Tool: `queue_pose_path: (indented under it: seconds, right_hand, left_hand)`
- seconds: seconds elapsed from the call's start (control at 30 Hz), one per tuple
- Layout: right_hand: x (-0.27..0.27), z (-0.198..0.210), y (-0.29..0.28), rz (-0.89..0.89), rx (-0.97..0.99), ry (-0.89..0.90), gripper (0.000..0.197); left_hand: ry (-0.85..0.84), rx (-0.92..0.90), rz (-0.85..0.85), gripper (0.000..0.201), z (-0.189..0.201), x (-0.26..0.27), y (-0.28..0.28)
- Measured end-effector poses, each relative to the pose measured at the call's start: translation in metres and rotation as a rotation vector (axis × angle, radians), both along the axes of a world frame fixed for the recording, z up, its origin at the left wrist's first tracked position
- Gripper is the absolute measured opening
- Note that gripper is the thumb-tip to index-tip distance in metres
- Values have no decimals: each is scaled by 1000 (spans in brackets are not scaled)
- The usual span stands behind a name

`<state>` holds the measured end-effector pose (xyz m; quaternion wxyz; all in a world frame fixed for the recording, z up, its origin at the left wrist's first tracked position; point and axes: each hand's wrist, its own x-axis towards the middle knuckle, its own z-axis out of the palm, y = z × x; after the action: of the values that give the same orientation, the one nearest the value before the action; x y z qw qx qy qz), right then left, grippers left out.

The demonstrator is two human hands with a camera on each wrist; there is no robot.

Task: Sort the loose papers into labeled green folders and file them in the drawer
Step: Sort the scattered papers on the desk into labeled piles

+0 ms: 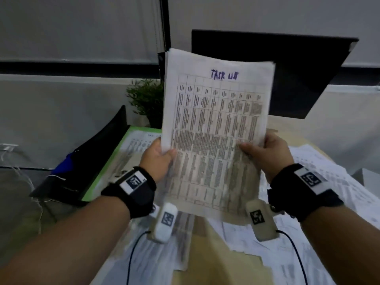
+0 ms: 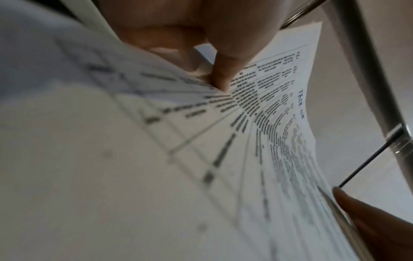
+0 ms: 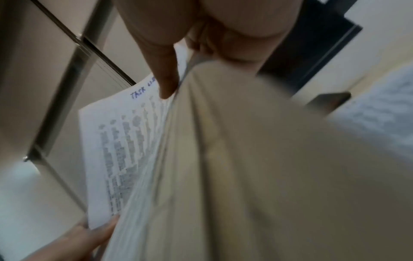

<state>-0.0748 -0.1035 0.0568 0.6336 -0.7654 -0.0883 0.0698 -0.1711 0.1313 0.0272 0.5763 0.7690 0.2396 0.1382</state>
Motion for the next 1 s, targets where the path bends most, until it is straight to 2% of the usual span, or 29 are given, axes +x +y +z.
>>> queue_pose_path:
  seconds: [0.07, 0.13, 0.23, 0.3, 0.37, 0.43, 0.5, 0.57, 0.6, 0.7, 0.83, 0.93, 1.0]
  right_hand:
    - [3, -6, 40, 64, -8, 100, 10]
    - [6, -23, 74, 83, -71, 256, 23]
    - [1, -61, 110, 99, -408, 458, 50]
    - [-8, -90, 124, 151, -648, 524, 45]
    - [-21, -110, 139, 225, -808, 542, 44]
    - [-31, -120, 154, 264, -960, 532, 50]
    - [-38, -123, 164, 198, -1096, 499, 65]
    - [-40, -123, 173, 137, -1201, 343, 89]
    - [-39, -122, 178, 161, -1236, 228, 96]
    - [-22, -122, 194, 350, -1253, -42, 103]
    - [4, -137, 205, 579, -1342, -77, 120]
    - [14, -143, 206, 616, -1384, -20, 130]
    - [18, -141, 209, 631, -1403, 10, 128]
  left_hand:
    - [25, 82, 59, 22, 9, 0, 45]
    - [63, 188, 156, 20, 14, 1, 94]
    - [213, 315, 273, 38, 10, -2, 166]
    - [266, 337, 333, 43, -5, -5, 205]
    - [330, 337, 381, 41, -23, -10, 235]
    - [399, 314, 402, 40, -38, -15, 255]
    - [445, 319, 369, 38, -49, -18, 265]
    - [477, 360, 320, 34, -58, -17, 268]
    - [474, 387, 297, 32, -62, -15, 268]
    - [467, 488, 223, 28, -66, -9, 264]
    - [537, 619, 150, 23, -70, -6, 264]
    - [541, 651, 118, 26, -72, -8, 264]
    - [553, 666, 93, 28, -74, -11, 264]
